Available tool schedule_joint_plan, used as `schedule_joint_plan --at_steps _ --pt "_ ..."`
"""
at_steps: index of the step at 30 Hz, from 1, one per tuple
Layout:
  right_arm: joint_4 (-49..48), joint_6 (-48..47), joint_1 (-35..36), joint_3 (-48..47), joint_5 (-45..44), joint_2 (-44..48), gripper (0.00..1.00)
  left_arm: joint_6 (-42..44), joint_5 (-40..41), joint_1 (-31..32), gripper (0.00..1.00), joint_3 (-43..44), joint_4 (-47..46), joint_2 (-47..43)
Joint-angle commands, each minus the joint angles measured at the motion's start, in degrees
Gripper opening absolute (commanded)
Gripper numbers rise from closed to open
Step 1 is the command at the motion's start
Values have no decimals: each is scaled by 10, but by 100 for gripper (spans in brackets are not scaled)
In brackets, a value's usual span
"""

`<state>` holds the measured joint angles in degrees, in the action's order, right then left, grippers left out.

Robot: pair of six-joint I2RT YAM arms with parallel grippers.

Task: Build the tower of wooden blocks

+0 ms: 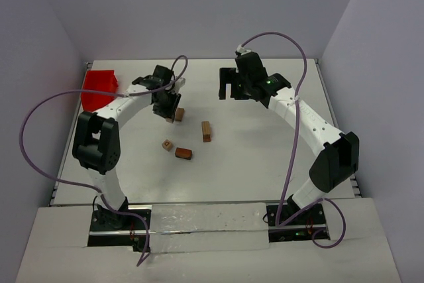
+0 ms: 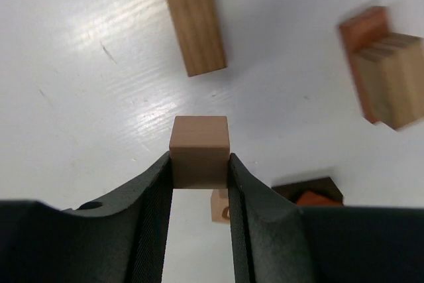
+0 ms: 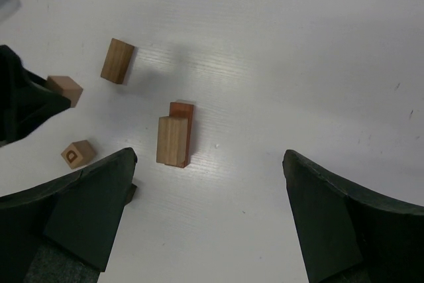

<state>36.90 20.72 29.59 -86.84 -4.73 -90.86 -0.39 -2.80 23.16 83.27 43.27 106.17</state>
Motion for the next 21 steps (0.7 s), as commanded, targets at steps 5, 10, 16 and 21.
schedule_joint_plan --at_steps 5,10,16,21 --pt "-9 -65 -69 17 79 50 100 161 -127 31 10 151 87 -43" --pt "14 -122 -110 33 106 72 100 205 -99 74 13 246 173 13" --pt "41 -186 -162 55 131 110 100 242 -94 117 14 357 256 90" --pt "46 -200 -217 87 149 140 100 251 -65 139 11 428 293 143"
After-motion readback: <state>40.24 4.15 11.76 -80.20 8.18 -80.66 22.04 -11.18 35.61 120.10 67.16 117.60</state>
